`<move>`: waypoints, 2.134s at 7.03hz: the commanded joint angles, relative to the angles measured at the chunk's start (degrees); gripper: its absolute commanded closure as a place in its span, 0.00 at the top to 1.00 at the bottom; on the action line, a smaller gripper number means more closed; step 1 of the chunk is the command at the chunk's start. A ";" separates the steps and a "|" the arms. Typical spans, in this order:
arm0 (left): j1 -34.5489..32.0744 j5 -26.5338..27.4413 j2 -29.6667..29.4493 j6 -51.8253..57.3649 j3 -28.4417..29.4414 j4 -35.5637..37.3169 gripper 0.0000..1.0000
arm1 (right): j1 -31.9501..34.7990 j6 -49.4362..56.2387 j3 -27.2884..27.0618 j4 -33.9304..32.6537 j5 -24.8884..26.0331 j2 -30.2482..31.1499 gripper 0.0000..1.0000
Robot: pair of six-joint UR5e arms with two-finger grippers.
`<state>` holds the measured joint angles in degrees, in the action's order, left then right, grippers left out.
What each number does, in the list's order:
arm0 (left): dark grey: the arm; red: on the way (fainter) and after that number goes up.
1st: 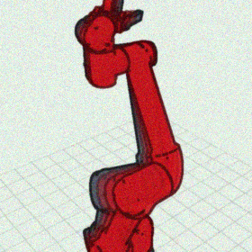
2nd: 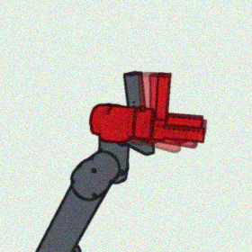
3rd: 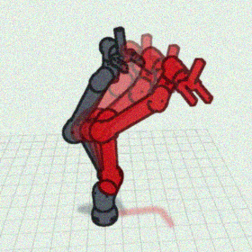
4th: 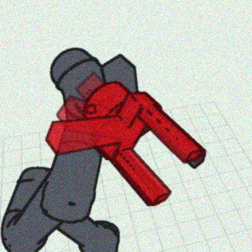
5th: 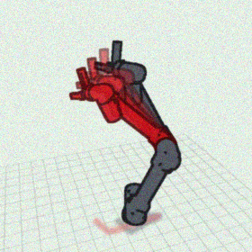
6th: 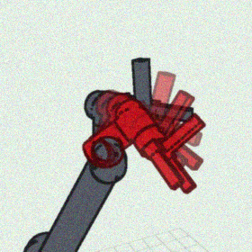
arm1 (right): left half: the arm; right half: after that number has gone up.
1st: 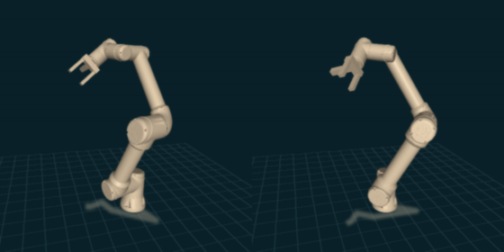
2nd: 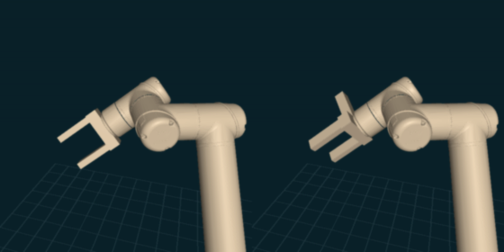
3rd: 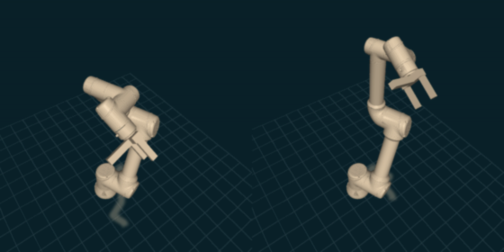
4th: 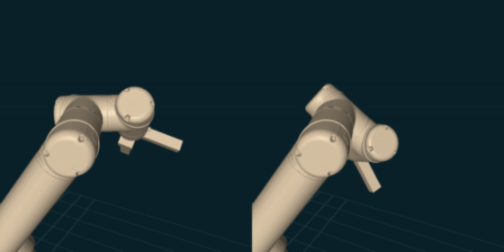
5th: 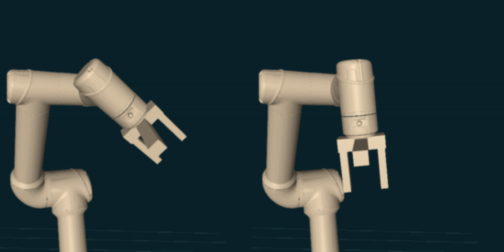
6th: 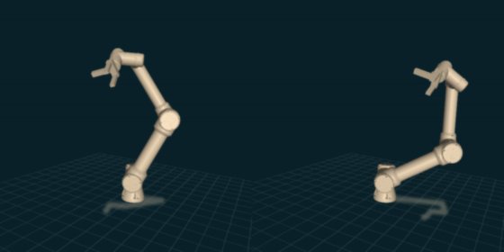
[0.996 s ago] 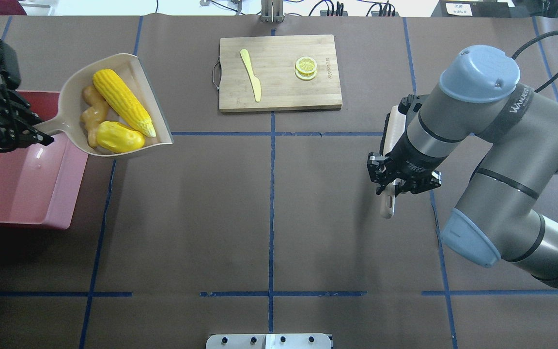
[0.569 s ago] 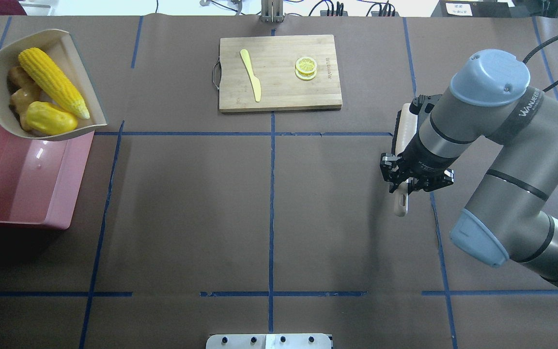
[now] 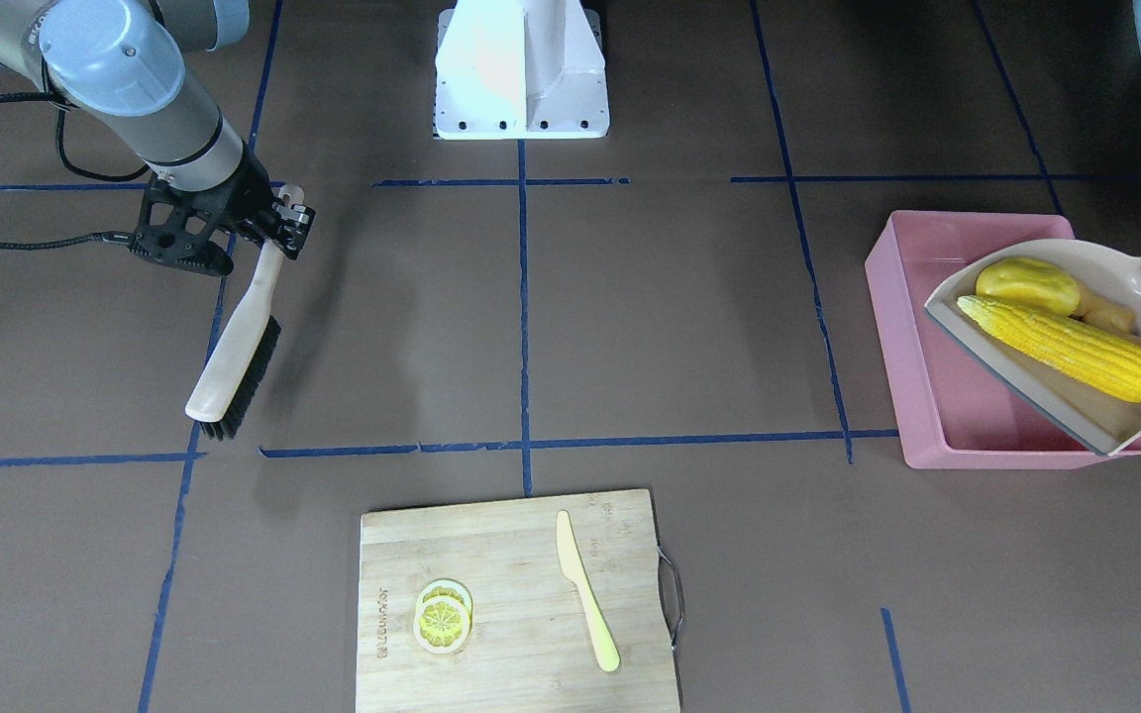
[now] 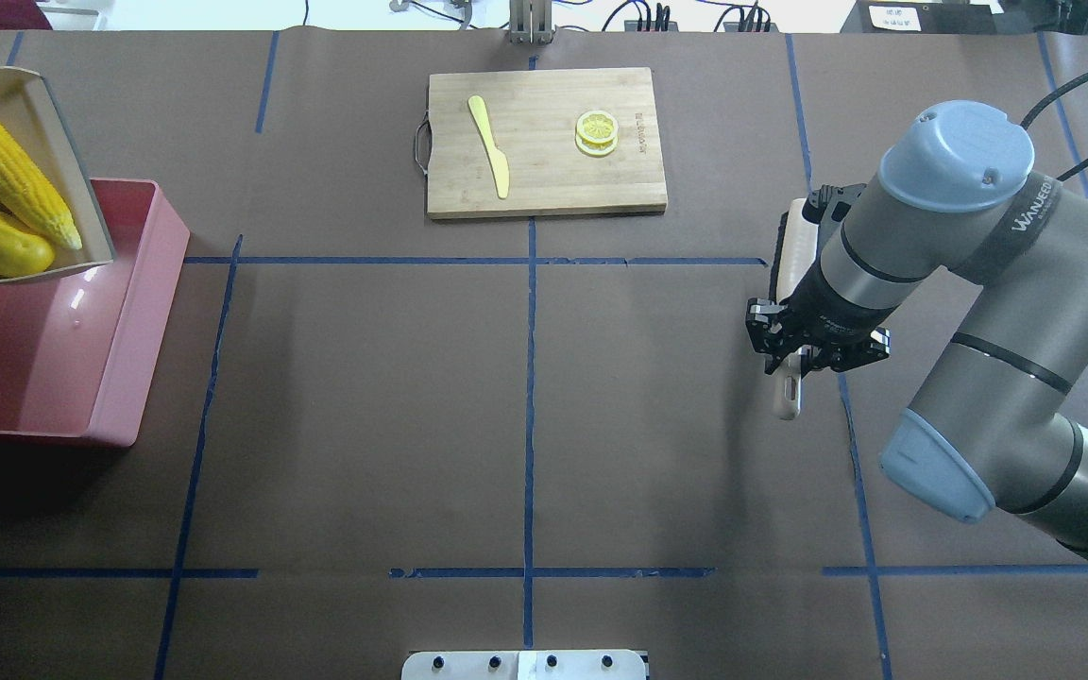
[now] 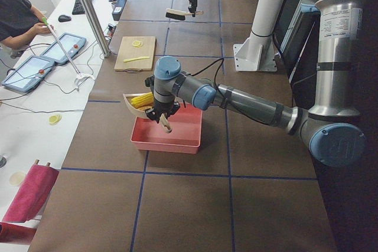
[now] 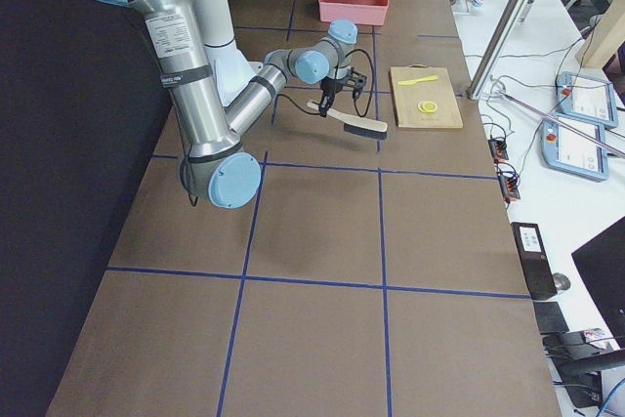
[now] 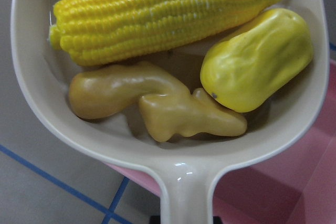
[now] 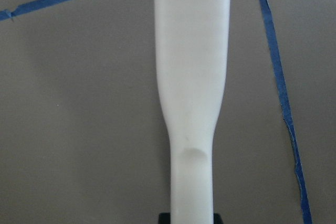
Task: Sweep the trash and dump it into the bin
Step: 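Tilt the dustpan with the left gripper to dump vegetables into the bin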
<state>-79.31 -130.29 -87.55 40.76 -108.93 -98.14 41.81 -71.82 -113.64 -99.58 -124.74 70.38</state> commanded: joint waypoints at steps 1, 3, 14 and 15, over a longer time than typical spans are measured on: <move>-2.42 5.20 0.19 9.90 -0.57 6.26 0.00 | -0.15 0.01 0.00 0.00 0.28 0.02 0.00; -2.00 12.39 0.81 14.06 -1.11 9.97 0.00 | -0.07 0.01 -0.09 0.00 0.29 0.02 0.00; 3.90 21.71 -12.35 31.23 -3.74 27.82 0.00 | 0.37 0.01 -2.81 -0.61 2.39 3.52 0.00; 3.98 16.79 -14.29 26.96 -4.18 28.09 0.00 | 0.46 0.01 -2.81 -0.61 2.40 3.88 0.00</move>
<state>-75.37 -108.14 -99.33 71.29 -112.93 -70.76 42.17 -71.81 -116.05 -100.19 -122.48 73.48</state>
